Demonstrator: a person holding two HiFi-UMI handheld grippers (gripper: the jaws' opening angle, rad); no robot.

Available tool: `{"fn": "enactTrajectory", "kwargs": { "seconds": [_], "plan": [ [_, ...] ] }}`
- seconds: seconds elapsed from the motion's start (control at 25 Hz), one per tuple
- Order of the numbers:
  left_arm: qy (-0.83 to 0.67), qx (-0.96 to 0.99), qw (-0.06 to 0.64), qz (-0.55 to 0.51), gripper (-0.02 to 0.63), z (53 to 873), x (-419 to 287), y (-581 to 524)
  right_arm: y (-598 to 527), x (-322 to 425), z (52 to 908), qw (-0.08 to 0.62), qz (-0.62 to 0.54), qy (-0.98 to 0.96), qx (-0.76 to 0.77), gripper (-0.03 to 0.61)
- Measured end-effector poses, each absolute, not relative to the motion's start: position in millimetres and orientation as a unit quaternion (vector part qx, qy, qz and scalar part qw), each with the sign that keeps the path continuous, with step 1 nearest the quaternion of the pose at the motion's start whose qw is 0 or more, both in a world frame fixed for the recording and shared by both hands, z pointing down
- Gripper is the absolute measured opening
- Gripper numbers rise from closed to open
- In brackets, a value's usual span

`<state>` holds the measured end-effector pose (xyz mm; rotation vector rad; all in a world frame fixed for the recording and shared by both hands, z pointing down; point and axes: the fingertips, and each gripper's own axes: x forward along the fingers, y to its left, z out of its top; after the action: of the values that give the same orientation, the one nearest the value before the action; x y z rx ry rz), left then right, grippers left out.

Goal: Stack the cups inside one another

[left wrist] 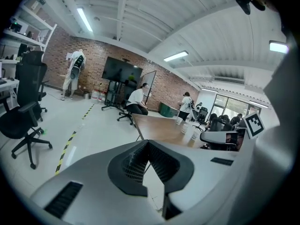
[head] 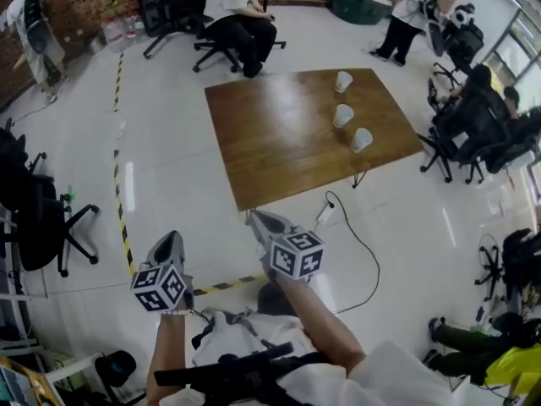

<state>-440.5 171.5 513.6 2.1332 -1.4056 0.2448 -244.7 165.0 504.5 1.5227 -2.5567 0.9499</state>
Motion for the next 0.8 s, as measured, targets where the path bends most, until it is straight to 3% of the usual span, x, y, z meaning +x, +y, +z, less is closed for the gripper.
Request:
{"fn": "enactTrajectory", "kwargs": {
  "seconds": [0.8],
  "plan": [
    [-0.418, 0.855, 0.276, 0.135, -0.002, 522, -165, 94, 142, 27, 519, -0.036, 0.309, -0.746, 0.589, 0.006]
  ]
}}
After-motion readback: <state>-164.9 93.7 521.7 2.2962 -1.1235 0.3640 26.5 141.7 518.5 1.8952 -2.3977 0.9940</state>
